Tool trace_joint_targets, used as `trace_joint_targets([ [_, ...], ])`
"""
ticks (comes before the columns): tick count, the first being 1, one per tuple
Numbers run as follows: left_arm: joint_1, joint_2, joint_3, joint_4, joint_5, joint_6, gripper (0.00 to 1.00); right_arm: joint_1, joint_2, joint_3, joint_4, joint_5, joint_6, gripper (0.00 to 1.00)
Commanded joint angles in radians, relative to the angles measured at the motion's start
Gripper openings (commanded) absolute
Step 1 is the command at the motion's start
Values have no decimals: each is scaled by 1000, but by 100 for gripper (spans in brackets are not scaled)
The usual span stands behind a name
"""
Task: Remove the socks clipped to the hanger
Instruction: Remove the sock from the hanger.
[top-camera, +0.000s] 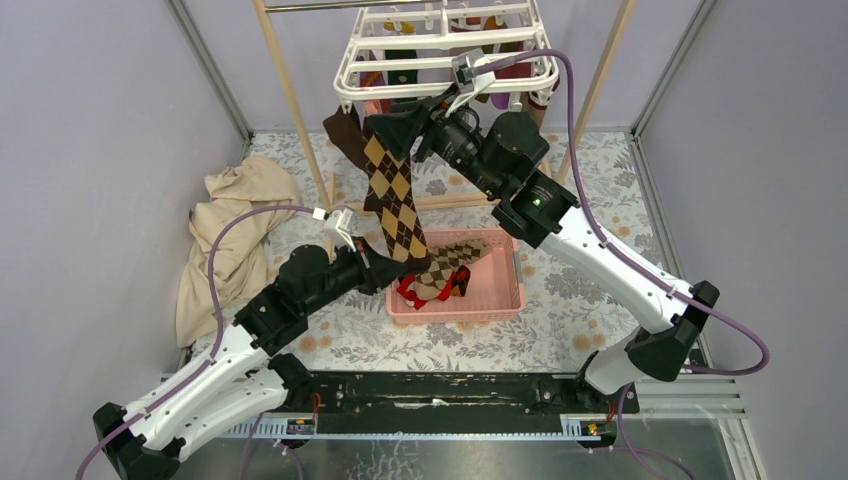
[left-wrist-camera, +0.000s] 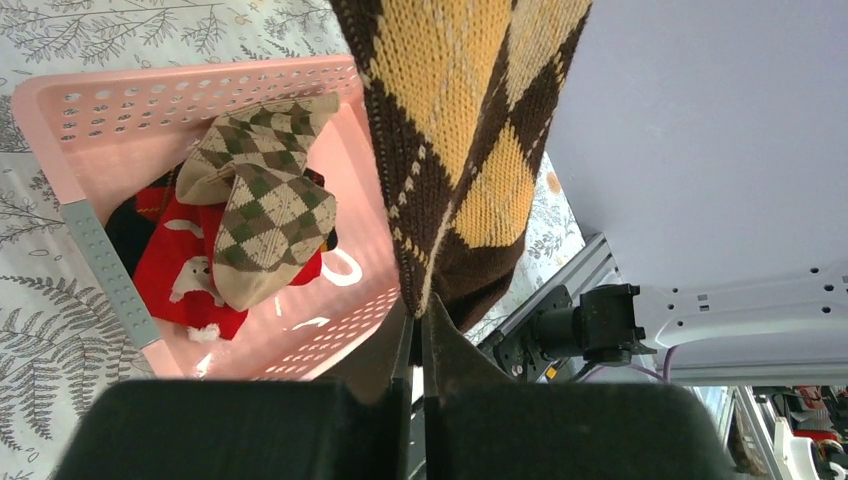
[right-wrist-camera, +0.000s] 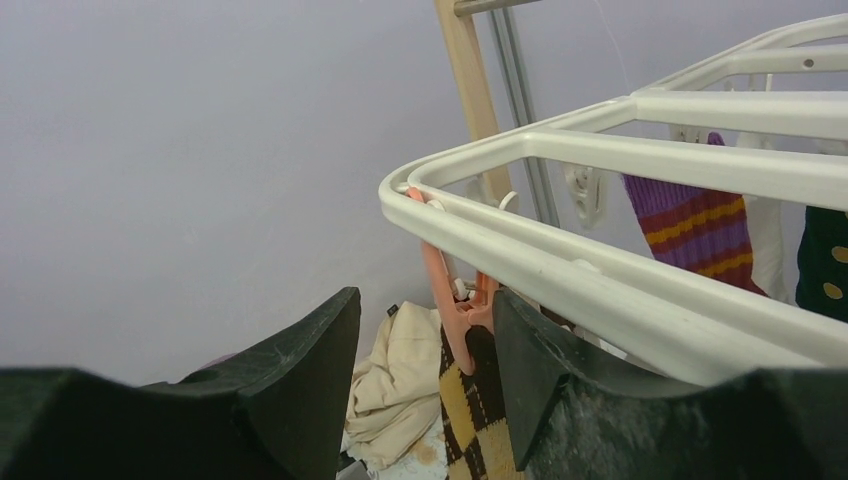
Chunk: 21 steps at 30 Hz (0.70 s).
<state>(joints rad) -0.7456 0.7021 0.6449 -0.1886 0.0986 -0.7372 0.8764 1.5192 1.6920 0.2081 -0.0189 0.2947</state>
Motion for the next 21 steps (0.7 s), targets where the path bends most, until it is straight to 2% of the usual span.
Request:
trace_joint_targets([
  [1,-3,-6,31,5,37,19,0,-1,9,-10,71,75,-11,58],
  [14,-2,-6,56,-6,78,30,0,12,-1,-81,114,142,-29,55],
  [21,-3,7,82,-15,116,38,0,18,-26,-177,217,122,-21,54],
])
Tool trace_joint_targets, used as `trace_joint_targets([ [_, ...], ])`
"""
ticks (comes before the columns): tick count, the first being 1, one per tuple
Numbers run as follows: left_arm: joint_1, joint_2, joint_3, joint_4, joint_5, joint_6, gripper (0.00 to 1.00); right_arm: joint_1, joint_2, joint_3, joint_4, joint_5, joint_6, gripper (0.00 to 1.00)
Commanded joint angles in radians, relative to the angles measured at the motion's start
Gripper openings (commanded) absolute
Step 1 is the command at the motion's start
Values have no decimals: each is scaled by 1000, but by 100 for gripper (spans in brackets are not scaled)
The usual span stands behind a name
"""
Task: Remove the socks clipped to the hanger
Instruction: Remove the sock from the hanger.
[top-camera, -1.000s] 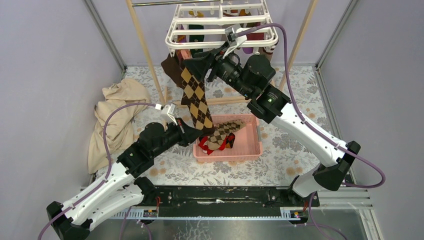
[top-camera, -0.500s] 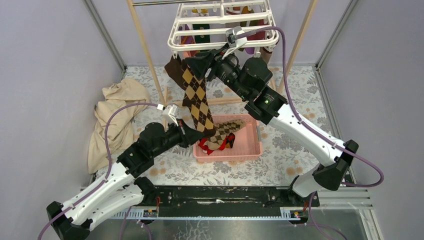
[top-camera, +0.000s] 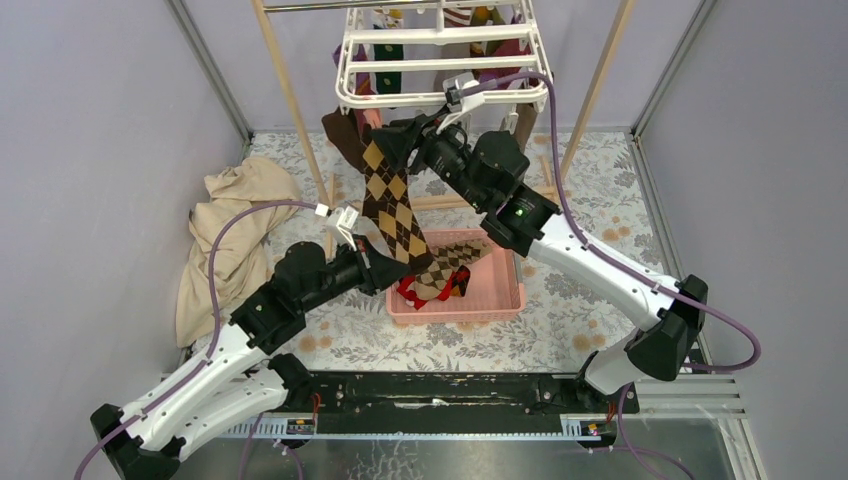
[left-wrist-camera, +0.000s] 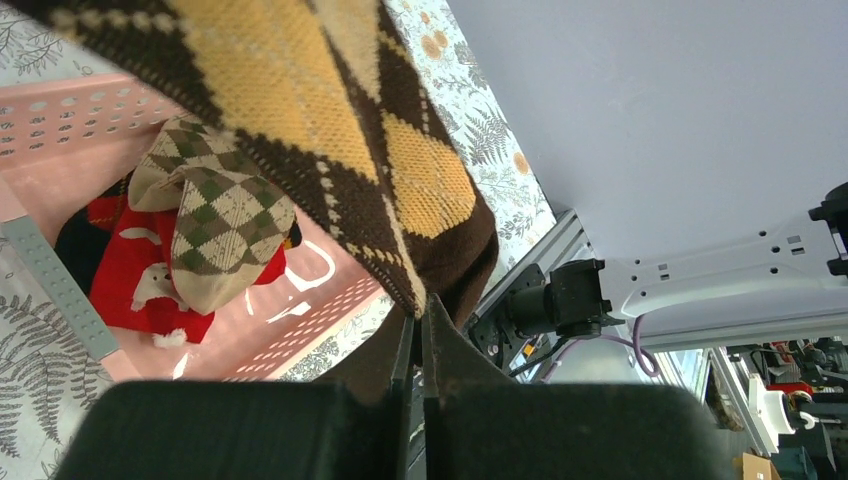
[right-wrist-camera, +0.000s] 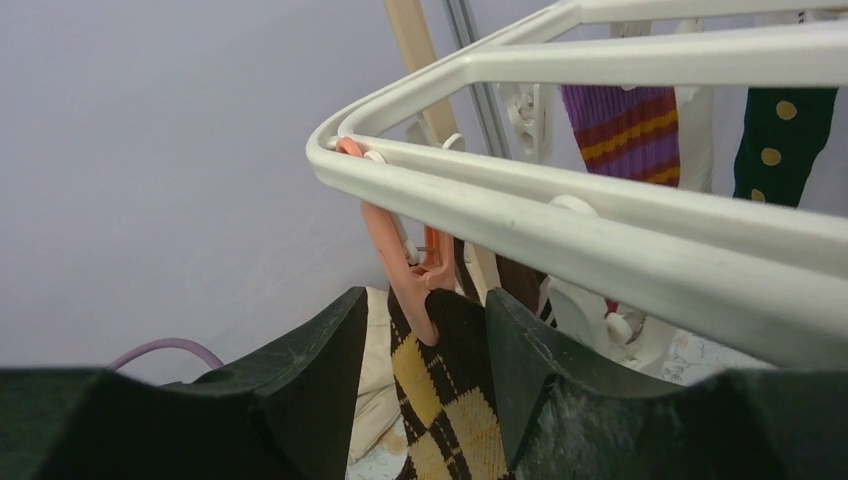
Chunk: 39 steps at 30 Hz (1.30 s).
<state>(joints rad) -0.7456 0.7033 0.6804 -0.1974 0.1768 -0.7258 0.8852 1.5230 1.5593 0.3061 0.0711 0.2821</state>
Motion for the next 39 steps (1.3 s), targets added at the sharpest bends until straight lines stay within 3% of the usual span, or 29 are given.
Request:
trace_joint_targets([
  [1,-3,8,49,-9,39,30,0,11,-37,-62,135,39,-9,54],
  [16,-2,35,74,-20,69,53,0,31,-124,-264,414,59,-42,63],
  [39,-3,86,63,-26,132,71,1,31,-13,-81,423,-34,-14,70],
])
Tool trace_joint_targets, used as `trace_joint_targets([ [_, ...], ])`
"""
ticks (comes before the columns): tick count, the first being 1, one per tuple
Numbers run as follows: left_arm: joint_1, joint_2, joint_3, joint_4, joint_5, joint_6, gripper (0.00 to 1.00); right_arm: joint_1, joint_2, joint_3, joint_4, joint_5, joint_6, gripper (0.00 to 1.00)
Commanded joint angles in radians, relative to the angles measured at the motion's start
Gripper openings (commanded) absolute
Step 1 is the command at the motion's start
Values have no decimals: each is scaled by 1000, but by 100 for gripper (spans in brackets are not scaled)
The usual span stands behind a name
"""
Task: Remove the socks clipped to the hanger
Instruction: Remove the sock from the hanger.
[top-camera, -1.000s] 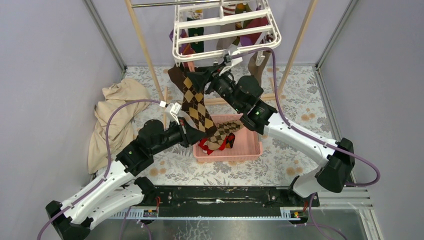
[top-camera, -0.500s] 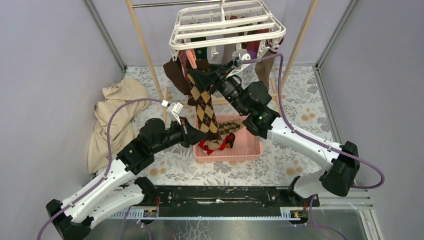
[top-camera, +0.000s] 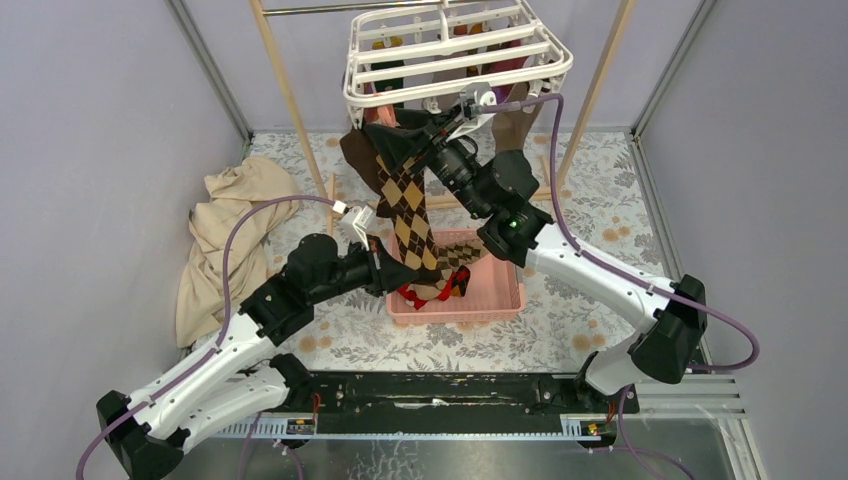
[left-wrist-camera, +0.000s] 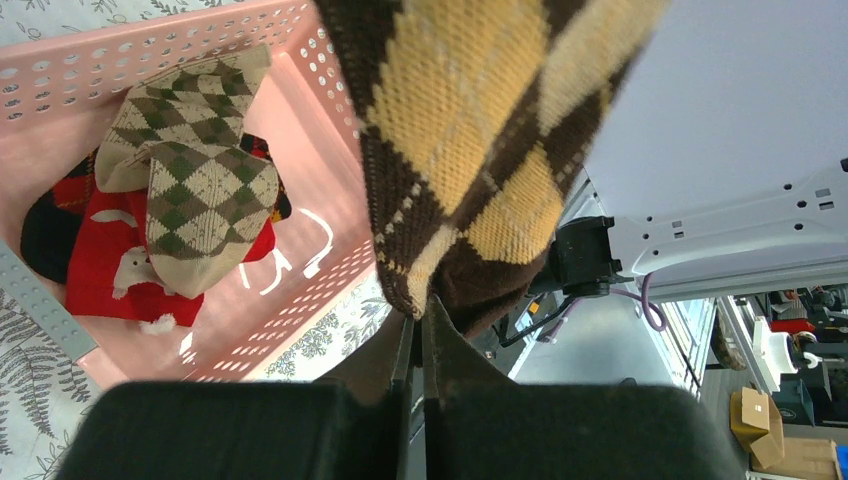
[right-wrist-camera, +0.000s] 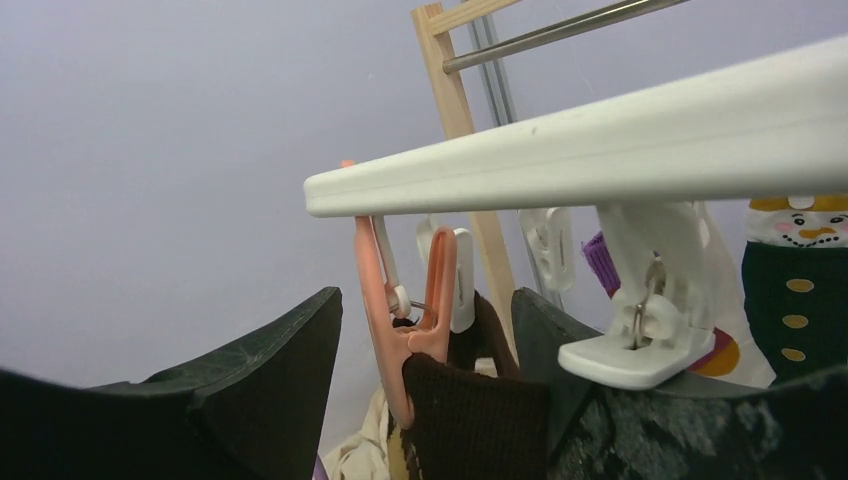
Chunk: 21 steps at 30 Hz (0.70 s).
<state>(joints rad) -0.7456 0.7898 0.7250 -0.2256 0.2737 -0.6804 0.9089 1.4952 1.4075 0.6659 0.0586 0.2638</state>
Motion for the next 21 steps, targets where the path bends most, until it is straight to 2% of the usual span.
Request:
trace_joint_targets([
  [1,-3,0,18,2,36,25,1,7,20,77,62,-20,3,70],
  [9,-2,-2,8,1,46,26,1,5,24,80,75,-3,-9,69],
  [14,-3,-3,-1,2,48,24,1,5,15,72,87,7,-24,76],
  [21,-2,0,-12,5,49,22,1,0,-9,21,152,21,-12,76],
])
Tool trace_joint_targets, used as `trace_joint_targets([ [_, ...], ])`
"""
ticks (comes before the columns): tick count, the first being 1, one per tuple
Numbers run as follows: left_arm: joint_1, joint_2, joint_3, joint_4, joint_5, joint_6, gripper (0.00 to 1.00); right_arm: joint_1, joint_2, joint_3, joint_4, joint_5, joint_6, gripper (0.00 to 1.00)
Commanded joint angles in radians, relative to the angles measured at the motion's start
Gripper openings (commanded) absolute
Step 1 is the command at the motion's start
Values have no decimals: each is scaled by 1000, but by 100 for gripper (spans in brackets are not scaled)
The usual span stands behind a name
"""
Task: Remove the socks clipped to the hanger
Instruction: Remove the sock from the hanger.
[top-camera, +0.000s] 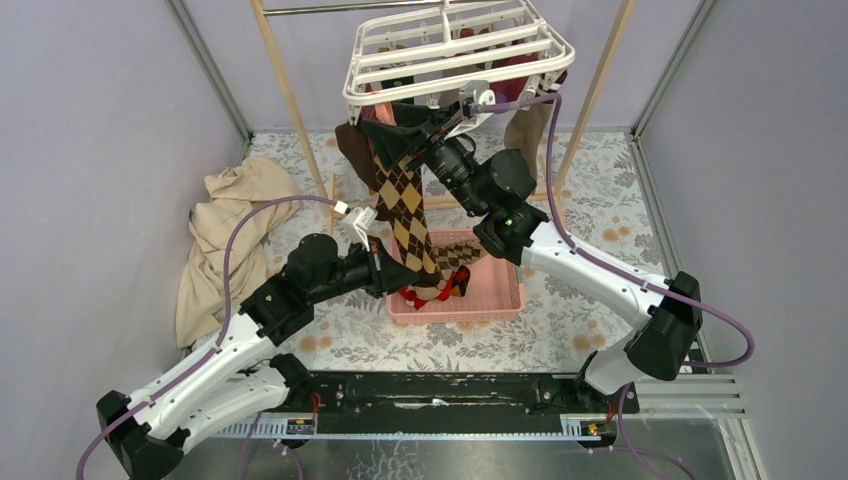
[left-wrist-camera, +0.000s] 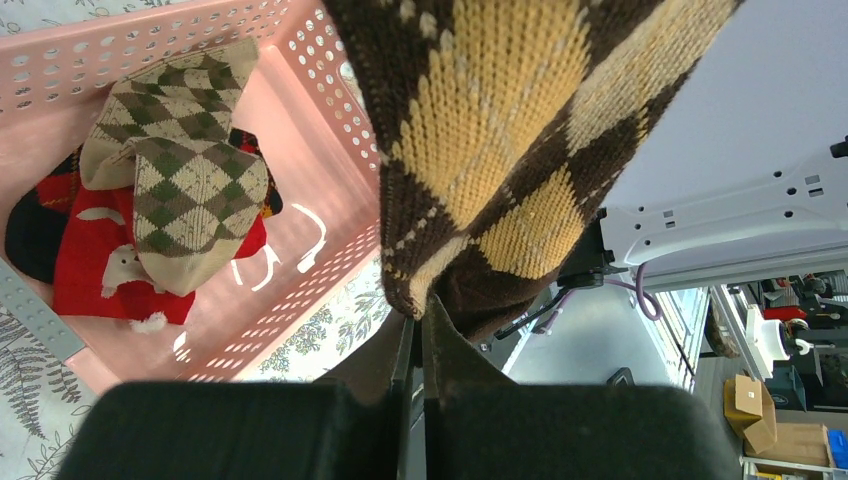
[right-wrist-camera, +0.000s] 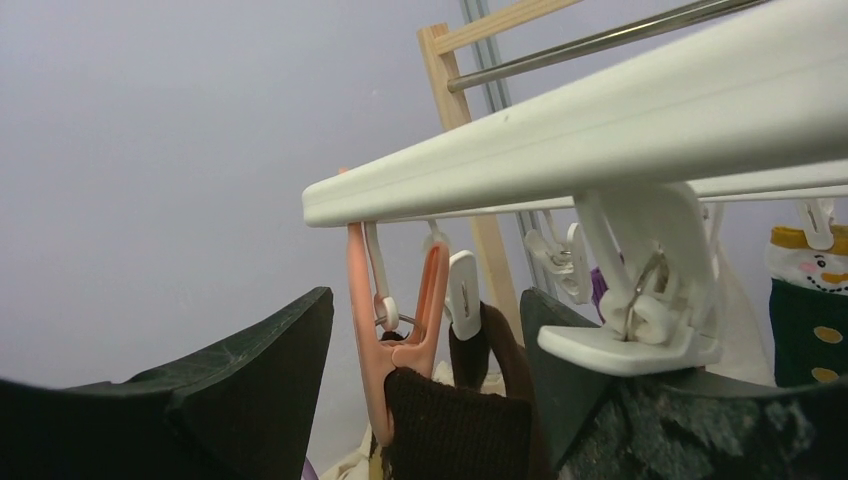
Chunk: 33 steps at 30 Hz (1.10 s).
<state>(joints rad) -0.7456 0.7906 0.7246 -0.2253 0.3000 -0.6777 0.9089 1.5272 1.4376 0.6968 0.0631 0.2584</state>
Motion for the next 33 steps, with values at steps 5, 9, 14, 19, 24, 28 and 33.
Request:
trace_joint_targets([
  [5,-3,6,-14,6,25,19,1,-8,-57,-42,162,18,6,73],
  [9,-2,10,-16,5,28,21,1,-14,-65,-68,209,21,23,73],
  [14,-3,10,-17,5,32,22,1,-32,-63,-89,249,17,63,75],
  [19,-3,11,-18,4,33,22,1,-44,-72,-121,294,33,91,66],
  [24,-2,15,-18,6,37,23,1,-50,-74,-123,300,31,101,48],
  [28,-2,17,-19,6,38,23,1,-52,-69,-115,293,25,103,34],
  [33,-3,15,-19,5,39,23,1,-53,-64,-104,270,22,103,6],
])
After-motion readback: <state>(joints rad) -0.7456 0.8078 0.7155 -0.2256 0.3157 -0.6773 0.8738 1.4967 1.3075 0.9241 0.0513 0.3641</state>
